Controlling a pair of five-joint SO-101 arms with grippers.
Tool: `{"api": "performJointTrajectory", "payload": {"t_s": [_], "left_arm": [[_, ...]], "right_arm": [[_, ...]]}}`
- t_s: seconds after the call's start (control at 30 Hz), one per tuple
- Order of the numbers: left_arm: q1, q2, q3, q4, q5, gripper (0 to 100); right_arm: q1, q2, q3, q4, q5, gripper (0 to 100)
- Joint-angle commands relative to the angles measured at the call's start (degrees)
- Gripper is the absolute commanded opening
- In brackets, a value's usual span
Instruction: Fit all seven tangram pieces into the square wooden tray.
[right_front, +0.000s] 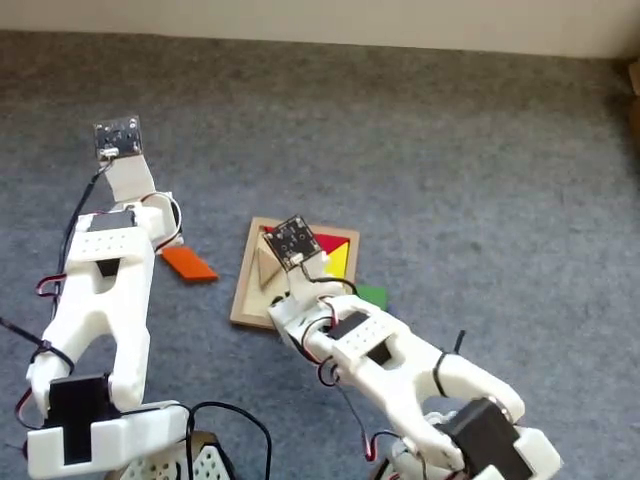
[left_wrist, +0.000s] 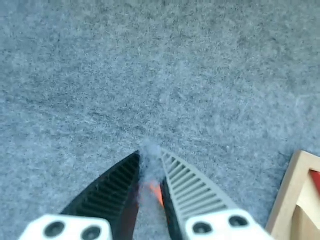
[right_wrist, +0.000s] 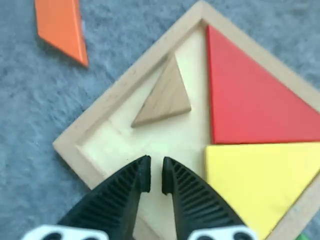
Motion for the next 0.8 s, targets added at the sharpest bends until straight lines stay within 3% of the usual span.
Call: {"api": "performJointTrajectory", "payload": {"t_s": [0.0,0.27,0.77], "left_arm": [[-0.7,-1.9,-0.4,-0.7,0.1,5],[-0.7,-1.9,-0.4,-0.6,0.1,5],[-0.6,-1.9,-0.4,-0.6,0.1,5]], "right_arm": [[0.3,3.2,-3.2,-5.0,0.3,5.5],[0.2,7.3,-3.3,-13.6,0.3,5.5],[0.7,17.5,-2.9,-39.2,0.5,5.5]]}}
